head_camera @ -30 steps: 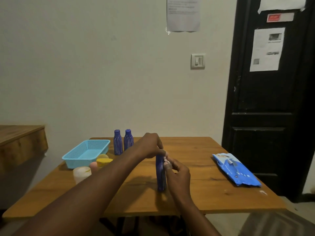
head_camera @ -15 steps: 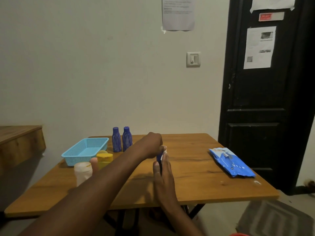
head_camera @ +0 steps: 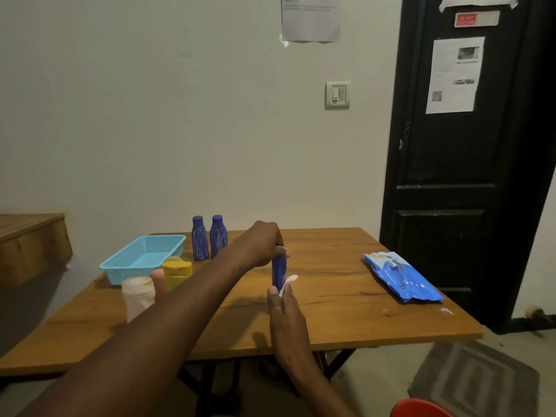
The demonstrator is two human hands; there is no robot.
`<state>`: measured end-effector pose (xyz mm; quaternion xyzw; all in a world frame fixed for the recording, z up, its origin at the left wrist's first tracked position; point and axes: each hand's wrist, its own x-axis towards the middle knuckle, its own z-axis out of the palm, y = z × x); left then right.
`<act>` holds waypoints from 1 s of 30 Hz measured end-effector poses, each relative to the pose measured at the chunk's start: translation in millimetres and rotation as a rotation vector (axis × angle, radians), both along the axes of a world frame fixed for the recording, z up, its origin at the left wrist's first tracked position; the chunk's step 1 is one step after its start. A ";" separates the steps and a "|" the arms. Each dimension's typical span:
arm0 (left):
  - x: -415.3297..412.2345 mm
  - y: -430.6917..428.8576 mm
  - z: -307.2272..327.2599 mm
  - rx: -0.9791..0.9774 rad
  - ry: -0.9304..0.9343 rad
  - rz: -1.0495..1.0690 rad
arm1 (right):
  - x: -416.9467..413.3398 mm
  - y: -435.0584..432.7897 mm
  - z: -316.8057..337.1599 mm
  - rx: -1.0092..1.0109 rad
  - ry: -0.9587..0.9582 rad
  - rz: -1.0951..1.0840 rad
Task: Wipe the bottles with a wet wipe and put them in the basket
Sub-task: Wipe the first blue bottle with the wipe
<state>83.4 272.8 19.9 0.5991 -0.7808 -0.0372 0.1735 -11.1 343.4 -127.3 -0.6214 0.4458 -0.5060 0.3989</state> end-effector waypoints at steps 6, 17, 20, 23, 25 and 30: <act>-0.5 -0.1 0.3 0.018 0.020 0.001 | 11.8 -7.1 23.8 -0.096 -0.041 -0.037; 0.0 -2.8 2.9 0.077 0.050 0.036 | -4.0 -3.7 14.5 0.039 -0.006 0.036; 1.7 -3.6 4.0 0.099 0.053 0.037 | 0.3 3.1 7.2 0.055 0.000 0.024; 2.4 -3.3 4.8 0.110 0.056 0.036 | 4.9 -0.5 19.6 0.010 -0.037 0.016; 1.8 -3.5 4.9 0.111 0.056 0.028 | 4.4 -10.4 30.9 -0.041 -0.100 0.005; 1.8 -3.2 4.7 0.102 0.049 0.036 | -10.7 -40.3 46.9 0.163 -0.165 0.003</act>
